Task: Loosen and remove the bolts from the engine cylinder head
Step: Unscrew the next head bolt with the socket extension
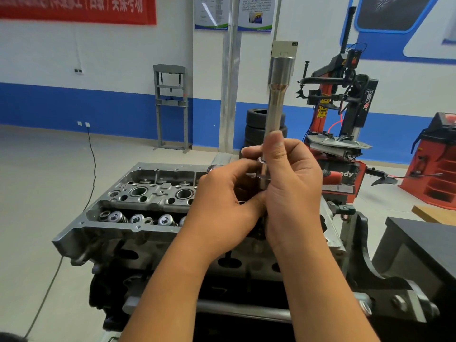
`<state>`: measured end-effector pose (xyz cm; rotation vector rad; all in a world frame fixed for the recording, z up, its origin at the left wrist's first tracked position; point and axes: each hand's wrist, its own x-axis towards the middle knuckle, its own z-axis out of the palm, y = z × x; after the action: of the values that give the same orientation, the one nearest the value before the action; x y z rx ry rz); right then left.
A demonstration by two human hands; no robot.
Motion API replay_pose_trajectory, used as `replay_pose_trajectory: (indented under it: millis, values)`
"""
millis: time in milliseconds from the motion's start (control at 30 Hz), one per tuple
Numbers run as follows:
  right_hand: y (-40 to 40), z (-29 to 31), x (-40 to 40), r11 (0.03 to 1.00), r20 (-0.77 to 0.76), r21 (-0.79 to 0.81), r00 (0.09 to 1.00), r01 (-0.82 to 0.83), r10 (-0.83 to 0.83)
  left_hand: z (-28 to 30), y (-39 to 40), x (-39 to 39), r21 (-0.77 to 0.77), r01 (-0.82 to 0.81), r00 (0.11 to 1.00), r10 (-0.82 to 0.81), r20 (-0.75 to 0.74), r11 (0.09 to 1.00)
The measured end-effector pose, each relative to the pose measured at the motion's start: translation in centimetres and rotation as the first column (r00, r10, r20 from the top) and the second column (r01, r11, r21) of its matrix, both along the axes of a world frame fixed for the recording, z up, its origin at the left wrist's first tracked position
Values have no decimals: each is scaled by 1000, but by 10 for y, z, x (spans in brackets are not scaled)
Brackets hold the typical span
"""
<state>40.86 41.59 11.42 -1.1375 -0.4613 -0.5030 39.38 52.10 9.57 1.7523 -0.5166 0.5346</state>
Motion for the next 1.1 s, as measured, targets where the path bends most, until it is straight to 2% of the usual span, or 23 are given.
replay_pose_trajectory:
  millis: [100, 233, 400, 567, 733, 833, 1000, 1100]
  values:
    - [0, -1, 1, 1000, 0, -10, 1000, 17, -17, 3, 2, -2, 22, 92, 996, -92, -18, 995]
    - [3, -1, 3, 999, -45, 11, 998, -50, 50, 1, 0, -1, -15, -5, 1000, 5, 12, 1000]
    - [7, -4, 4, 1000, -8, 0, 1000, -28, 28, -1, 0, 1, -22, -82, 996, 82, 22, 996]
    - [6, -3, 2, 1000, -24, 22, 1000, 11, -10, 2, 2, 0, 51, 35, 999, -35, 3, 998]
    - [7, -4, 3, 996, -75, 32, 994, -83, 85, -2, -1, 2, 29, -102, 995, 102, 23, 994]
    - [6, -2, 1, 996, -83, 59, 994, -71, 76, -4, -2, 2, 34, -156, 987, 155, 41, 987]
    - [9, -1, 0, 1000, -64, 9, 998, 17, -17, 1, 1, 0, 74, -27, 1000, 26, 16, 997]
    - [8, -1, 1, 1000, -77, 14, 997, -11, 12, 1, 0, 1, 42, -51, 999, 51, 9, 998]
